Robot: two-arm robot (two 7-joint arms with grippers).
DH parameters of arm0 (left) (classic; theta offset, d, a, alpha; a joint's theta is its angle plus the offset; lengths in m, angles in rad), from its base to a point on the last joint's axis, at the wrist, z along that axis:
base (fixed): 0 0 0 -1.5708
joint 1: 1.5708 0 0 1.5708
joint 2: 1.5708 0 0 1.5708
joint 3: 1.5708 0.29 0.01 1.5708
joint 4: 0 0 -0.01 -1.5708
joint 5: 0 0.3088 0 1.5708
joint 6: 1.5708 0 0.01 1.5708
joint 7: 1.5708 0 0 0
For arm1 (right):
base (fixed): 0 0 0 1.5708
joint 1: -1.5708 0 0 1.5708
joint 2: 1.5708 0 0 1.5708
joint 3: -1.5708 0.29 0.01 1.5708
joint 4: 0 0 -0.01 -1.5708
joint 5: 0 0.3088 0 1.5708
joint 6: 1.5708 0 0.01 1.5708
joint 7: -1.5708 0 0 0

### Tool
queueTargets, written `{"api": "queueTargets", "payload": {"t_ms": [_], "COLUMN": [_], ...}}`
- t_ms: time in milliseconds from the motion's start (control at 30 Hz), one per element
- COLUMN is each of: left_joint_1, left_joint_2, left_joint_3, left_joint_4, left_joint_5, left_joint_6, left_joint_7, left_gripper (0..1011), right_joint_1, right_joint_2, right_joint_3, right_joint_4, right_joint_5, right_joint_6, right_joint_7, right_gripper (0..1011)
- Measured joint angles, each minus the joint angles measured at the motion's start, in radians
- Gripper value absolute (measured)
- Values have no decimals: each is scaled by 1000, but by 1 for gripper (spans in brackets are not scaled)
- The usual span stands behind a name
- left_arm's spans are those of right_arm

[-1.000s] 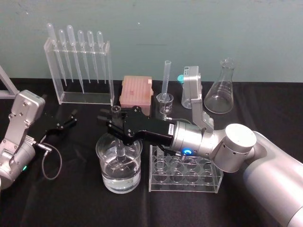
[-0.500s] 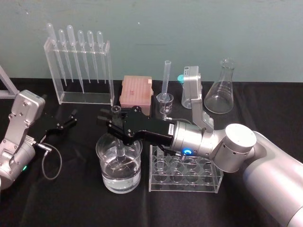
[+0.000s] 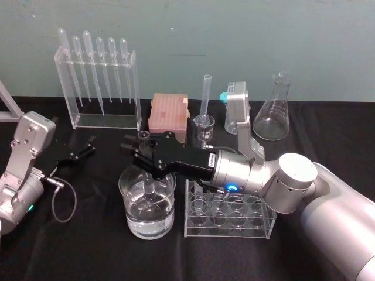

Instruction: Hold the test tube with one hand and immerse one end into the beaker, then return it to the test tube rack.

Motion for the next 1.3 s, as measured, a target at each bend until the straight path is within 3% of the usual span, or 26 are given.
{"api": "queueTargets", "payload": {"t_ms": [1300], "left_joint_1": [0], "left_joint_2": [0], "left_joint_3": [0], "left_joint_4": [0], "left_joint_5": [0], "left_joint_6": [0], "left_joint_7": [0], "left_gripper": [1000], "right_joint_1": [0], "right_joint_2": [0], "right_joint_3": [0], "right_joint_4": [0], "right_joint_5": [0], "right_joint_6": [0], "right_joint_7": [0], "right_gripper": [189]}}
